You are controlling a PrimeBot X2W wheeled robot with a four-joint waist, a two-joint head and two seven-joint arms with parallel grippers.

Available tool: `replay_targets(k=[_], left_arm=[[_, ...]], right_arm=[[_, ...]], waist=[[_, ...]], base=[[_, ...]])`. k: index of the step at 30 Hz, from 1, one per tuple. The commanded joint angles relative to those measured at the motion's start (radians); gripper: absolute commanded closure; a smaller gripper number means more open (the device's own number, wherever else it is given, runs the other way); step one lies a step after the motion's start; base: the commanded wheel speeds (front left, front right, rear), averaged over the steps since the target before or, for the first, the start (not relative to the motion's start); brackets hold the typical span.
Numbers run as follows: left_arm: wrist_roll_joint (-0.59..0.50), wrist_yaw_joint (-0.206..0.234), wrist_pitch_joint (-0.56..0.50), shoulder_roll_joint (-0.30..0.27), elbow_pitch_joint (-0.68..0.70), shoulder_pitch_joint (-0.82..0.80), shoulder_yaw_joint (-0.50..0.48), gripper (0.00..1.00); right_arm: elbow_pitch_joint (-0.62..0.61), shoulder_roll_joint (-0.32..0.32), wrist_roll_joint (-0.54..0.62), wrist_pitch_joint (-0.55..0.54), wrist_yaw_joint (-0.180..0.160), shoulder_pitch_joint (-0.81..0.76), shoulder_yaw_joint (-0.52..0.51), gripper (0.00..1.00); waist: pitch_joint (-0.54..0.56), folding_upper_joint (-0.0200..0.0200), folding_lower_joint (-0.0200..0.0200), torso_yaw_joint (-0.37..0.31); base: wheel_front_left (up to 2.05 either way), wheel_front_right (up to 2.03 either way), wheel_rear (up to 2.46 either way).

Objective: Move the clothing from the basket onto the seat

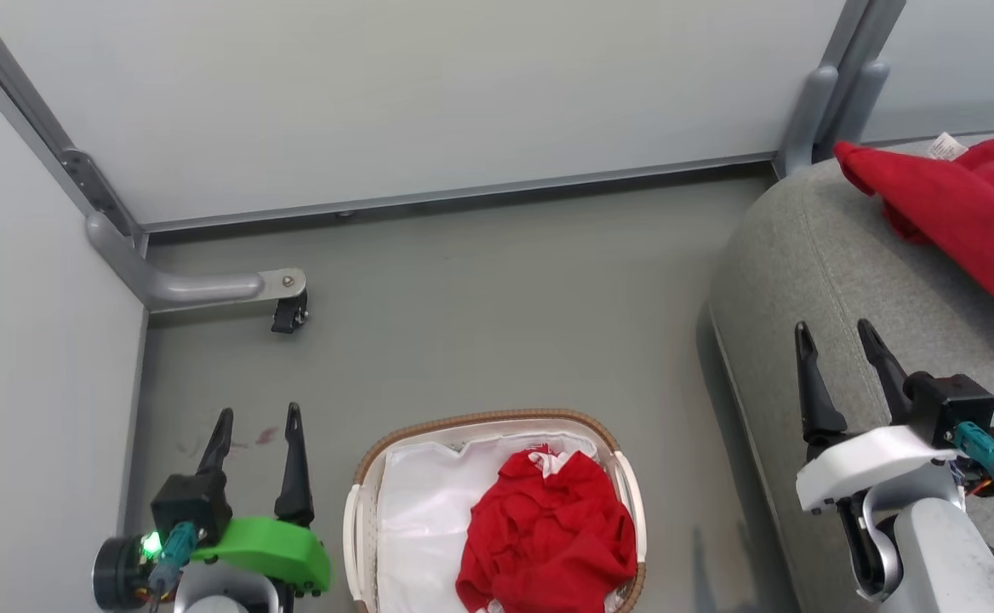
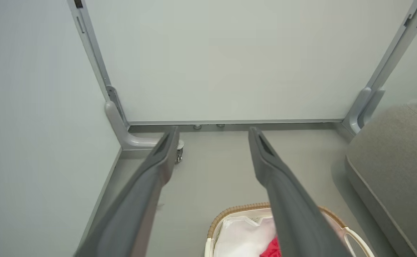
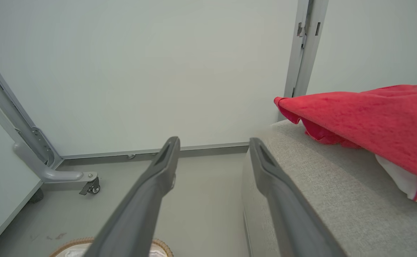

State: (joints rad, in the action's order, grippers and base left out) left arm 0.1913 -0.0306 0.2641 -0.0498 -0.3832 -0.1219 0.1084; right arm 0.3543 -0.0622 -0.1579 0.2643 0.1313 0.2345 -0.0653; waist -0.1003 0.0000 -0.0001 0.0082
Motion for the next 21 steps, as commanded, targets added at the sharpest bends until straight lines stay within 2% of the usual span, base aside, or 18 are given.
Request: replay_targets(k=[1, 14, 21], left_arm=[[0.000, 0.003, 0.001, -0.002, 0.003, 0.028, -0.011, 0.00], [0.041, 0.027, 0.001, -0.002, 0.035, 0.134, -0.008, 0.00], [0.055, 0.006, 0.001, -0.002, 0.028, 0.070, 0.043, 0.00]], right_arm=[[0.005, -0.001, -0.006, 0.000, -0.001, -0.025, -0.004, 0.00], [0.025, 0.008, -0.014, 0.000, -0.001, -0.087, 0.007, 0.00], [-0.009, 0.009, -0.025, 0.000, -0.001, -0.032, 0.024, 0.00]], waist=[[0.037, 0.0000, 0.0001, 0.016], [0.071, 0.0000, 0.0001, 0.000], [-0.011, 0.0000, 0.0001, -0.023]], base=[[0.00, 0.00, 0.00], [0.00, 0.00, 0.00], [0.00, 0.00, 0.00]])
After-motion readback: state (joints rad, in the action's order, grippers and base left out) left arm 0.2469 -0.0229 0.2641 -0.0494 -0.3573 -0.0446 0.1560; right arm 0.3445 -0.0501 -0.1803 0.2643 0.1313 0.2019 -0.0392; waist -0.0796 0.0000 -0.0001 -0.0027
